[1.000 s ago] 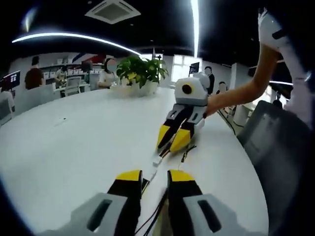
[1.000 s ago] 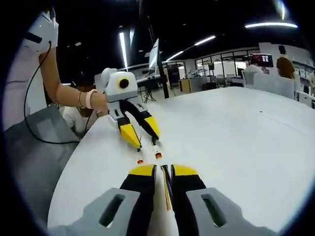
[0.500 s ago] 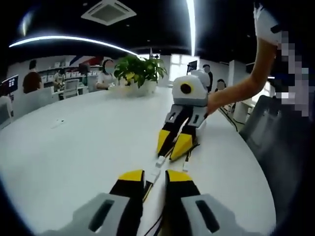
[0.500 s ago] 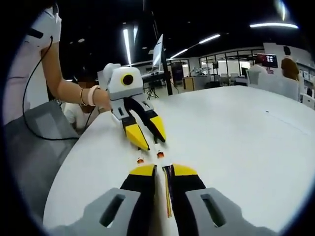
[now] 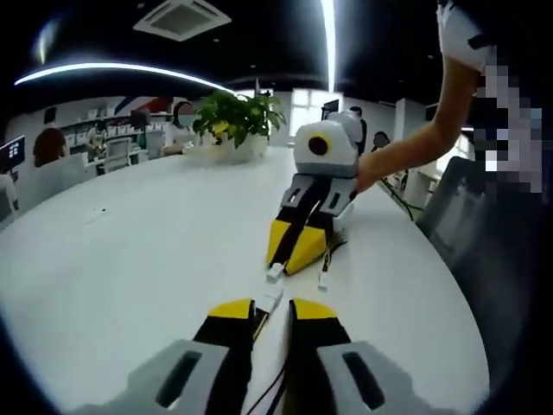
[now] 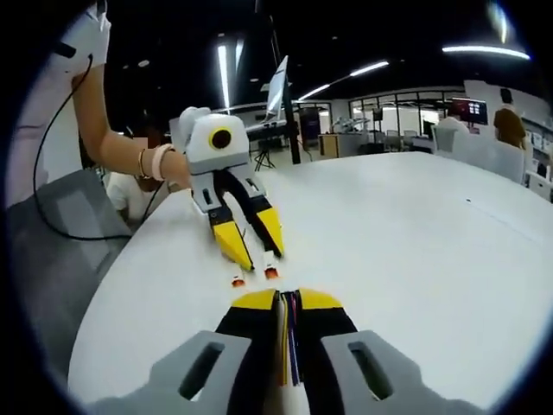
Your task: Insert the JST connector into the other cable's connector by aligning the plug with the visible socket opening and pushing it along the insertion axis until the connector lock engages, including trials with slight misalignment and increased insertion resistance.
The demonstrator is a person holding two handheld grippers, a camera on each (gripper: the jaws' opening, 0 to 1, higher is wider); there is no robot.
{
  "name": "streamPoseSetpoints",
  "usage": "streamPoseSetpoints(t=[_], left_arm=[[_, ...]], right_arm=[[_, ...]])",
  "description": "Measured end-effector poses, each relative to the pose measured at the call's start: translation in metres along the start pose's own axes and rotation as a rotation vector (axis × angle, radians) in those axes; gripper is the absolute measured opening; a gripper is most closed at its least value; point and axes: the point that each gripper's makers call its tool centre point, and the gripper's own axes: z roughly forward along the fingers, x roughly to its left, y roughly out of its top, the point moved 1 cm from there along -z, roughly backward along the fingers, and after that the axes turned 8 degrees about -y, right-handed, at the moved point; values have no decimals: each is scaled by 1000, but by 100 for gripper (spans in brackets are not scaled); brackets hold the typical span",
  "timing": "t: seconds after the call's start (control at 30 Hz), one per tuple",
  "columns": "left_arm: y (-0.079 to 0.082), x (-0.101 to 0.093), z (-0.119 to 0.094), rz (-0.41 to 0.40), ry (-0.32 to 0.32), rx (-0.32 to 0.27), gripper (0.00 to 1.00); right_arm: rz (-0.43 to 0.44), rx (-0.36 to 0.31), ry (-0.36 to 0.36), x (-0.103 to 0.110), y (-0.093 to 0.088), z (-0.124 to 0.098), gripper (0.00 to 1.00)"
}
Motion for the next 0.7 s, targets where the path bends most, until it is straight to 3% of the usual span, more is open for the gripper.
streamPoseSetpoints(t=[0.3, 0.33, 0.37, 0.7], left_arm=[[-1, 5, 3, 35, 4, 0, 9], [-2, 3, 4, 76, -10, 10, 9], [-3, 2, 3, 46, -2, 10, 9], [0, -2, 9, 62, -20, -6, 2]], right_arm=[[0, -2, -1, -1, -1, 1, 4], [3, -2, -2, -2, -1, 1, 4], [4, -2, -3, -2, -1, 0, 4], [12, 2, 1, -2, -2, -2, 4]])
